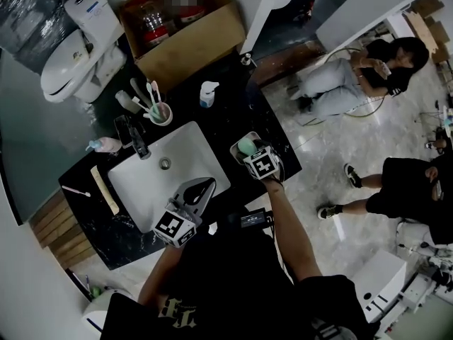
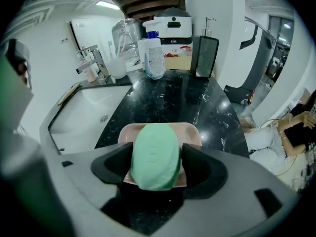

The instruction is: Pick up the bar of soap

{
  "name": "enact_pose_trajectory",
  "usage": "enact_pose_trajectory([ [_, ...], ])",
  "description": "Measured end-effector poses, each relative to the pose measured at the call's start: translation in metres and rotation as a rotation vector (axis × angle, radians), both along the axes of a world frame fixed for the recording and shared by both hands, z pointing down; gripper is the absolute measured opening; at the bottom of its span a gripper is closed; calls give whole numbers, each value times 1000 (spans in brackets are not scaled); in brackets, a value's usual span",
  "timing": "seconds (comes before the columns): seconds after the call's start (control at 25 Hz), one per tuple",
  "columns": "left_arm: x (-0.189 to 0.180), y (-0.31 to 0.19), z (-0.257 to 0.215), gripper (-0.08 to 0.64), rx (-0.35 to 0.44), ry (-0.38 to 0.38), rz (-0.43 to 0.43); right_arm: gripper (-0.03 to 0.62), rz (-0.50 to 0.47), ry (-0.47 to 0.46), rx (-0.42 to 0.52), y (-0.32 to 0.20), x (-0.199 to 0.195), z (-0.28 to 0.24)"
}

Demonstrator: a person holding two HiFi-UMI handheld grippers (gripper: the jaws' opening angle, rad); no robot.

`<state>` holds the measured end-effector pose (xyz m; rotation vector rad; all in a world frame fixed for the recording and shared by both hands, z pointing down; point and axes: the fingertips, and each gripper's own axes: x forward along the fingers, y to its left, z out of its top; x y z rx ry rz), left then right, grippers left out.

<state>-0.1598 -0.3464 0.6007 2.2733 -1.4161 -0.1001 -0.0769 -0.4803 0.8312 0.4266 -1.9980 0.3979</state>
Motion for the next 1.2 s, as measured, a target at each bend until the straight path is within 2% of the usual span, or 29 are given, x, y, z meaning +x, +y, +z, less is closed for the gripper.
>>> enact_pose_trajectory([
  [0.56, -28, 8, 0, 8, 9, 2, -41, 291, -21, 0, 83, -2, -1, -1],
  [0.72, -32, 14, -2, 8, 12, -3, -32, 291, 33, -57, 90, 4, -2, -24],
  [0.92, -23, 23, -5, 8, 36, -3, 35, 291, 139, -178, 118, 26, 5, -70],
  [1.08, -2, 36, -6, 8, 44, -4, 131, 291, 226, -270, 170, 62, 26, -117],
  [1.2, 16, 42, -11, 8, 56, -33, 208, 291, 291, -350, 210, 86, 45, -153],
])
